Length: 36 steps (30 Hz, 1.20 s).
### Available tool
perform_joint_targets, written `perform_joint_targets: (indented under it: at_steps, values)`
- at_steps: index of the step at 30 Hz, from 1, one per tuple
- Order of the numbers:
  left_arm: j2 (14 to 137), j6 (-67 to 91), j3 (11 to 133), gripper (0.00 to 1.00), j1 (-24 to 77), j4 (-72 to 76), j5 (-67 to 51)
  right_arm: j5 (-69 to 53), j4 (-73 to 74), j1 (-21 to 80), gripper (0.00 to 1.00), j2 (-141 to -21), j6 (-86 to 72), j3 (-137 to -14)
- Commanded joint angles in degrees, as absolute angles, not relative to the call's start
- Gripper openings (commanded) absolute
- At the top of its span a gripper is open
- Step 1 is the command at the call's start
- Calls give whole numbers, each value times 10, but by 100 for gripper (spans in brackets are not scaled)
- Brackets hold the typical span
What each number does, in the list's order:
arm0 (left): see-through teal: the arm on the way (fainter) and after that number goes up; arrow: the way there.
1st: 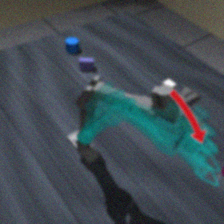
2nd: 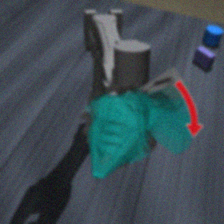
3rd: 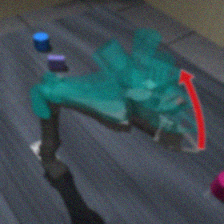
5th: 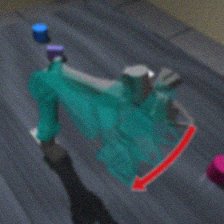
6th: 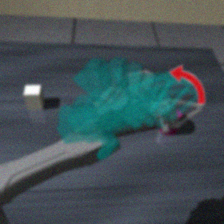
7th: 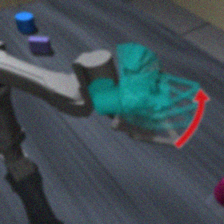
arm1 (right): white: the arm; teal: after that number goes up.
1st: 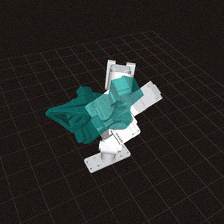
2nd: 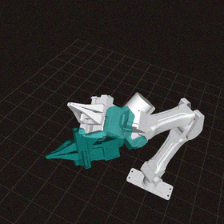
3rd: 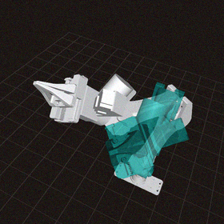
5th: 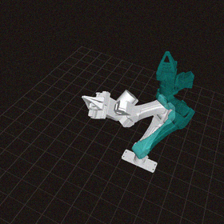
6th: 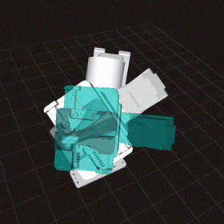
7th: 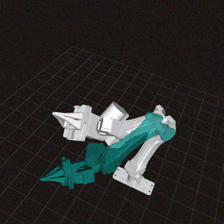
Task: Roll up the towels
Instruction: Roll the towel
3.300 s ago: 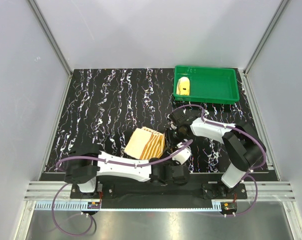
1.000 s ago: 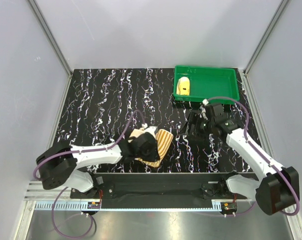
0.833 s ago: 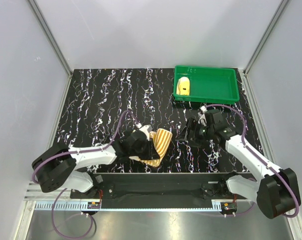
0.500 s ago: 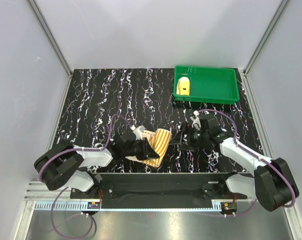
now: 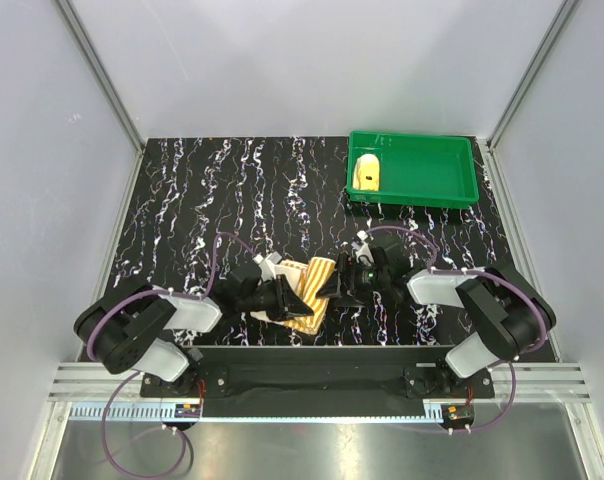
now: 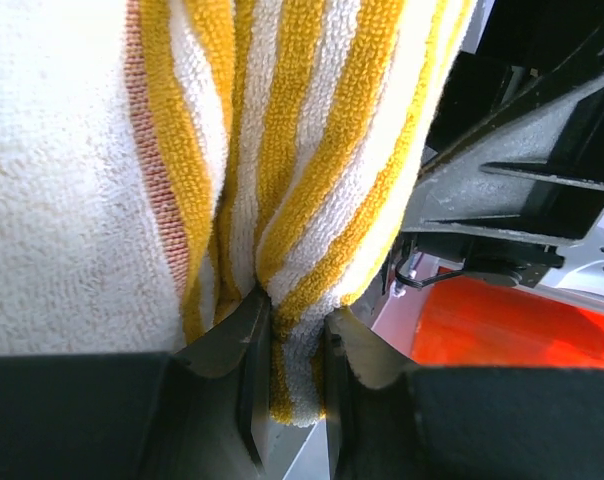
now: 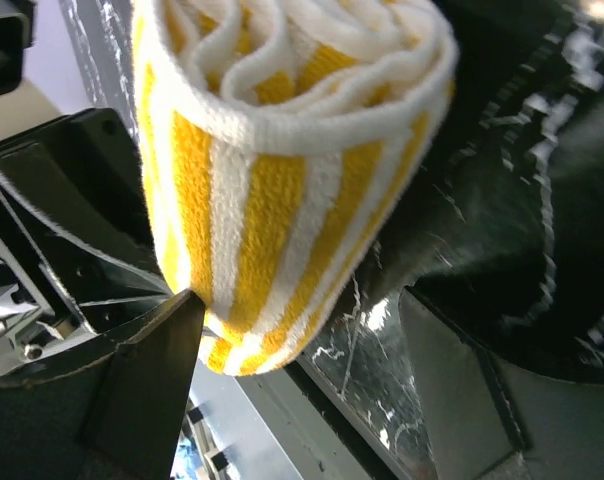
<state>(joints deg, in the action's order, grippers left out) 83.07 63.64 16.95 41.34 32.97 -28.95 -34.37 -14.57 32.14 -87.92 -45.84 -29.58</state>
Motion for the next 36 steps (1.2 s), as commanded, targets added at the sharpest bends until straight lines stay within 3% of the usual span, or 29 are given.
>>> perform_joint_targets:
  at_steps: [1, 7, 10, 11, 12, 15, 18, 27, 36]
  values:
    - [876, 635, 132, 13, 407, 297, -304, -324, -205, 344, 86, -921, -457, -309]
    - [907, 646, 125, 13, 400, 331, -315, -321, -231, 366, 84, -954, -464, -320]
    - [904, 633, 132, 20, 399, 308, -310, -324, -243, 367, 72, -964, -468, -317]
    - [904, 630, 135, 23, 399, 303, -309, -324, -245, 369, 63, -965, -467, -317]
    - [900, 628, 138, 31, 400, 290, -308, -324, -245, 370, 59, -965, -469, -317]
    - [884, 614, 146, 41, 399, 254, -296, -319, -240, 371, 46, -961, -468, -317]
    - [849, 582, 169, 48, 401, 168, -260, -314, -225, 371, 41, -957, -469, -321]
    - [699, 467, 293, 55, 451, -180, -41, -265, -41, 372, 37, -919, -428, -378]
    - [675, 458, 419, 57, 552, -332, 164, -228, 144, 388, 38, -916, -378, -457]
